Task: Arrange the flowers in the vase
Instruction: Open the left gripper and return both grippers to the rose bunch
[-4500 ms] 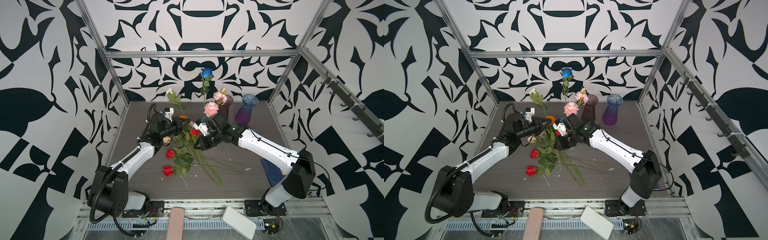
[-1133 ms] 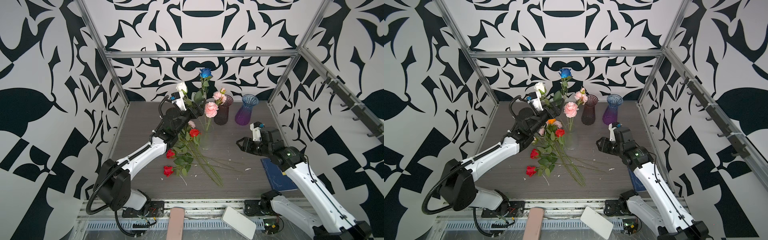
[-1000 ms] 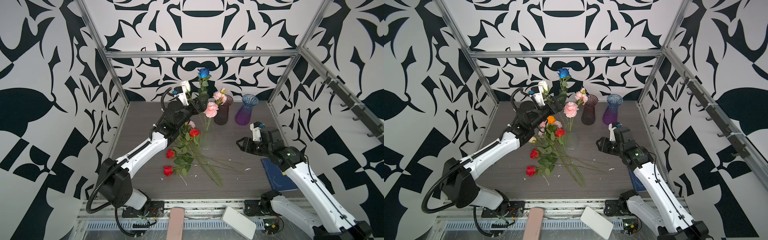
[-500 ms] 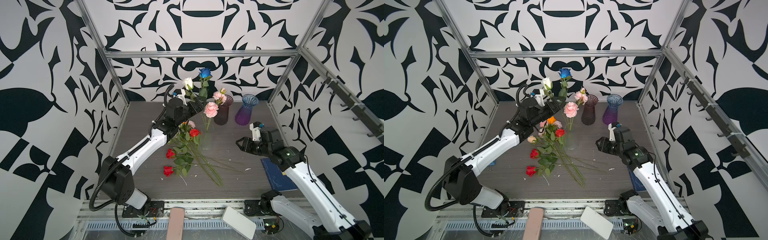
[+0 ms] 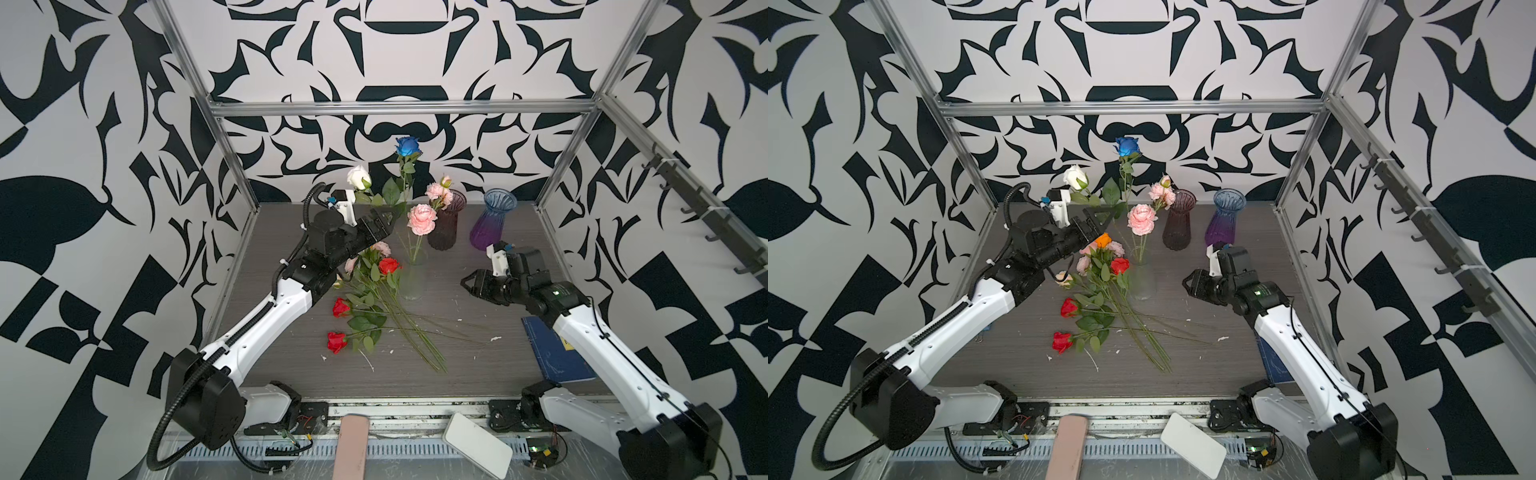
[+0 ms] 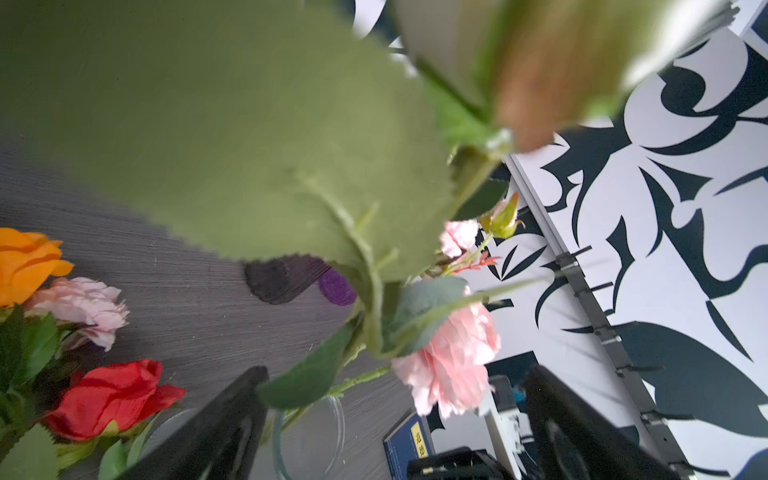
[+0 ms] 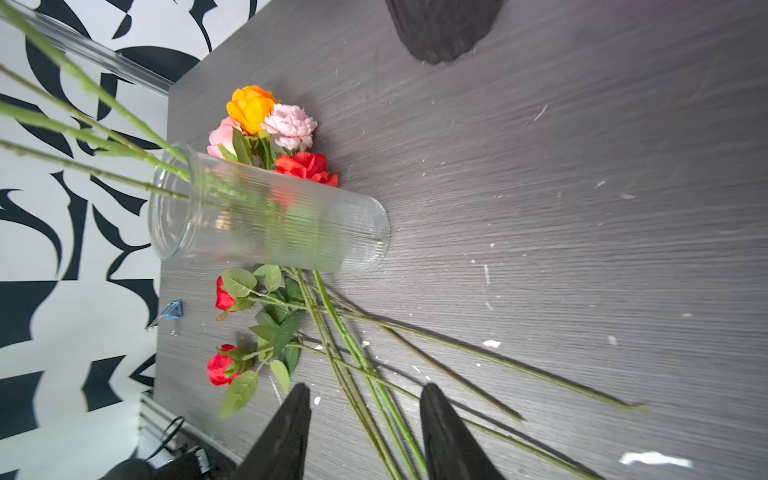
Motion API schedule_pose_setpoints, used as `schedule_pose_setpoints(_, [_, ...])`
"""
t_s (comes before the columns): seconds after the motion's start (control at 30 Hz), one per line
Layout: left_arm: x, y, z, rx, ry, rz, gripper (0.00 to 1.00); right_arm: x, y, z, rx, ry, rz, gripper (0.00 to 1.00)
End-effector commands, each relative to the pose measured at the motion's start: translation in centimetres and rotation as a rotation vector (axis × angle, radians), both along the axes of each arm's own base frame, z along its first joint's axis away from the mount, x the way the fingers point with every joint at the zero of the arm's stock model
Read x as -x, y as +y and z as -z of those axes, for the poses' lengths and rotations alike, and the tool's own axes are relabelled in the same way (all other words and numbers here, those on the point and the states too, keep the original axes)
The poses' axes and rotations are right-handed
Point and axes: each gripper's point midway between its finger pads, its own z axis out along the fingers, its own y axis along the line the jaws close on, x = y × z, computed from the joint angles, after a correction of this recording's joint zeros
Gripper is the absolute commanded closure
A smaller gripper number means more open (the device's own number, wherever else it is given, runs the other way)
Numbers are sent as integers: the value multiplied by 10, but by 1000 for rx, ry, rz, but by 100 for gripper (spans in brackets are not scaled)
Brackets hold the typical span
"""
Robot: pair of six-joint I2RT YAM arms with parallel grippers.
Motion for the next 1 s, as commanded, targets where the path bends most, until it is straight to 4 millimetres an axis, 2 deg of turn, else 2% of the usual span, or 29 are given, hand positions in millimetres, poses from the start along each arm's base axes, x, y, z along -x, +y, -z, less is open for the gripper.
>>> schedule_pose_setpoints(0.0, [26,7,-19,-23,-96,58,1,-9,17,-3,-79,-5,-25,54])
schedule_pose_setpoints(0.13, [45,23,0,-25,-93,32,1,-5,29,5,-64,17,-75,54])
schedule_pose_setpoints(0.37, [64,68,65,44,49,-154,1,25,64,40,3,84,-205,57])
schedule_pose_setpoints(0.57, [75,98,112,-65,177,-275,1,50,109,67,17,148,-310,66])
schedule_pose_setpoints(0.67, [80,115,138,-113,295,-355,1,62,132,80,39,192,-391,75])
schedule_pose_setpoints(0.83, [77,109,140,-135,302,-316,1,71,157,99,112,236,-485,78])
schedule_pose_setpoints(0.97, [75,98,144,-163,358,-265,1,68,164,110,146,258,-504,79])
